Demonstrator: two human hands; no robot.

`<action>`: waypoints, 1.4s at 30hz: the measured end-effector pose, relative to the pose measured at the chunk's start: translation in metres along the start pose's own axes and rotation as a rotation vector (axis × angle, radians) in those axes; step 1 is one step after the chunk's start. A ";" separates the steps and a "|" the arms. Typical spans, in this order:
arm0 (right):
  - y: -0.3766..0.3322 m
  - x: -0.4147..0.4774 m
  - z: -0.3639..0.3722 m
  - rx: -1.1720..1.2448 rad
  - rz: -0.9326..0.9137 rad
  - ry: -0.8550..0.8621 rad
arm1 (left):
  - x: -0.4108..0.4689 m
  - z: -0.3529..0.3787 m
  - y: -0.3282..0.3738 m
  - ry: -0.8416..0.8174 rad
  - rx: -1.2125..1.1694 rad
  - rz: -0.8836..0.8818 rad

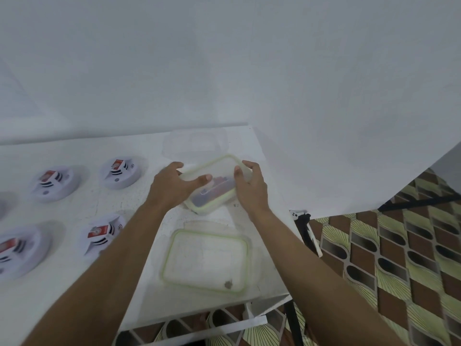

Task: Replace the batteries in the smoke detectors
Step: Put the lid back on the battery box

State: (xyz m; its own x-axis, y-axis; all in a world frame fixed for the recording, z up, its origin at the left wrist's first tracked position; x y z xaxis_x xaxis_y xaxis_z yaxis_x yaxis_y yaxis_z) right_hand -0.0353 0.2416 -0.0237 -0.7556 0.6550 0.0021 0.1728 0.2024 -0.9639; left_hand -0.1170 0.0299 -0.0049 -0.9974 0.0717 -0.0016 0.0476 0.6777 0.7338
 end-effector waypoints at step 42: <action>0.021 -0.112 -0.047 -0.611 -0.124 -0.385 | -0.144 -0.029 -0.056 0.071 0.142 -0.103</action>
State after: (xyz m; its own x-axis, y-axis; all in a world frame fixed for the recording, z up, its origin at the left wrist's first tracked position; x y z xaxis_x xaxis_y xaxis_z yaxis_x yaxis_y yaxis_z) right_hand 0.0825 0.2070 -0.0321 -0.9417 0.3211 -0.1009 0.3082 0.7023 -0.6417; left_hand 0.0223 -0.0398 -0.0264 -0.9985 -0.0515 -0.0200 -0.0526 0.7756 0.6290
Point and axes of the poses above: each hand's wrist, its own x-axis towards the middle knuckle, its own z-axis out of the palm, y = z × x, the point moved 10 cm from there along x, towards the middle knuckle, and after that the axes turned 9 degrees about y, right-handed, at the moved point
